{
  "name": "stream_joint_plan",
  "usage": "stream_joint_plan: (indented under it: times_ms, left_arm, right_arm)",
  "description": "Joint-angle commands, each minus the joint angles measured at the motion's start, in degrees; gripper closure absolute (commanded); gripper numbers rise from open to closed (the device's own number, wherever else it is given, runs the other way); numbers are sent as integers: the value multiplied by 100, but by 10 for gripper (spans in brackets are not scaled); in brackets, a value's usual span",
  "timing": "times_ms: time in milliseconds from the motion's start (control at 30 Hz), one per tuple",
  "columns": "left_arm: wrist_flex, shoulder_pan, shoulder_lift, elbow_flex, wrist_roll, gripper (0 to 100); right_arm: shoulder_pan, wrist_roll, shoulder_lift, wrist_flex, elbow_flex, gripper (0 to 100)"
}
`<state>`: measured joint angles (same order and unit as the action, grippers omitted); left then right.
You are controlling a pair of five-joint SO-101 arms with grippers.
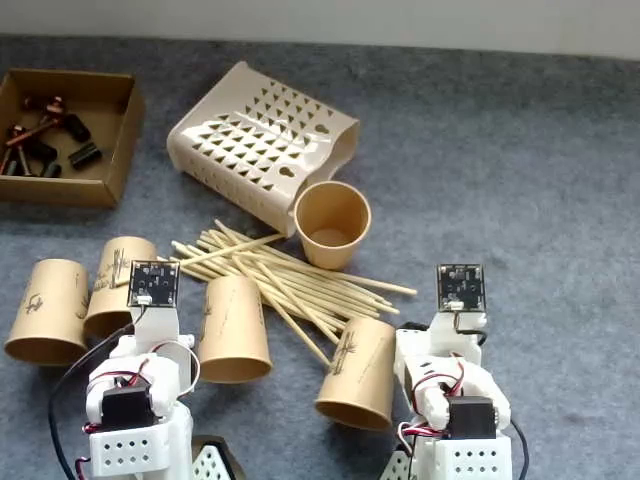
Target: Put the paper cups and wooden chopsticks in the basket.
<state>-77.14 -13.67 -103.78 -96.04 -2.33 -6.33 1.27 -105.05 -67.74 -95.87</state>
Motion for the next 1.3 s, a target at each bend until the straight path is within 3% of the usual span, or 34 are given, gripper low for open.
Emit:
stream_joint_plan:
  times_ms: [0, 700, 1100, 1267]
  left_arm:
    - [-18, 75, -13, -110, -26, 993]
    - [44, 136, -22, -101, -44, 993]
    - [1266, 523, -22, -110, -53, 993]
    - [1108, 954, -22, -110, -1002, 994]
  right_arm:
    - [40, 70, -57, -31, -585, 993]
    - [22, 44, -57, -31, -585, 993]
    - [31, 44, -13, -233, -585, 993]
    - [84, 62, -13, -259, -532, 993]
